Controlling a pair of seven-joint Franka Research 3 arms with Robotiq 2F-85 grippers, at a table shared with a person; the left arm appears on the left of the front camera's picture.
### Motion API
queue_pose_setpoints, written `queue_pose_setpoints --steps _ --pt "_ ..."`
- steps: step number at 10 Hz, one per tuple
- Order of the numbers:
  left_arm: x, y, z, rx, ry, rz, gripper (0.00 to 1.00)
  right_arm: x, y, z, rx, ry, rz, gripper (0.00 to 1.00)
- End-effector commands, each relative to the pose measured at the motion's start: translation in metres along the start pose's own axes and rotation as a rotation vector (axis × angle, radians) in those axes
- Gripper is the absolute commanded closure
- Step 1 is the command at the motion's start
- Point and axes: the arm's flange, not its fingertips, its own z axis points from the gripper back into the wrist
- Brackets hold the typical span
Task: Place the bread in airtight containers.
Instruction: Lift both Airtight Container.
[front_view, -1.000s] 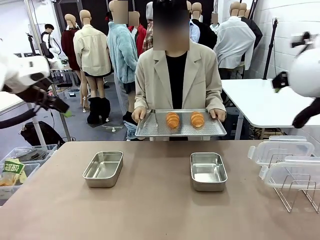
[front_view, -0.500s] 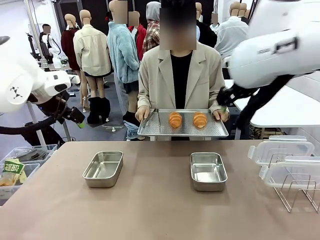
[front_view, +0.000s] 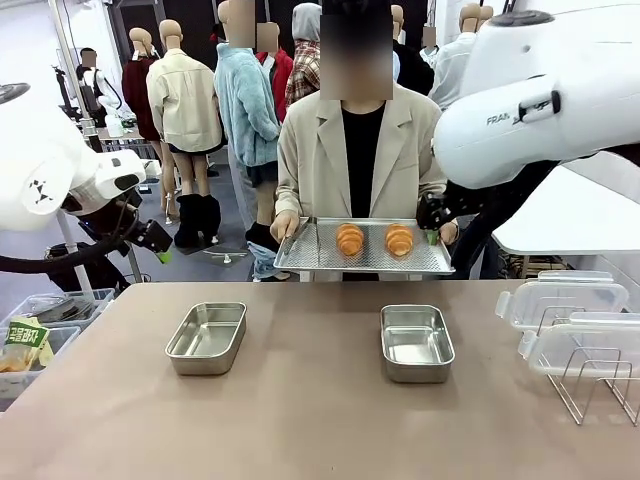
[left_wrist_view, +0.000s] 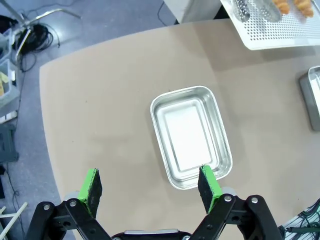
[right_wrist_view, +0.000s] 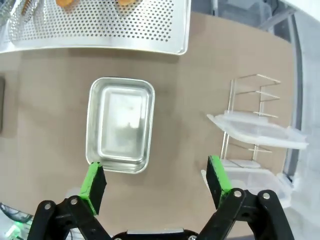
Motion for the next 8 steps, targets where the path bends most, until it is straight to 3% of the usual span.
queue_pose_setpoints --steps 1,4,5,8 --pt "-0.004 0.005 -0.025 -0.045 0.050 -0.014 0.00 -0.004 0.015 -0.030 -0.001 0.066 0.013 0.00" --pt "-0.012 0.011 -0.076 -0.172 0.109 0.006 0.00 -0.012 0.032 -0.086 0.040 0.134 0.041 0.00" --pt "-0.013 0.012 -0.097 -0.111 0.152 0.020 0.00 -0.014 0.035 -0.102 0.020 0.164 0.034 0.00" --pt "-0.013 0.019 -0.153 -0.135 0.224 0.069 0.00 -0.021 0.027 -0.150 -0.006 0.258 0.020 0.00"
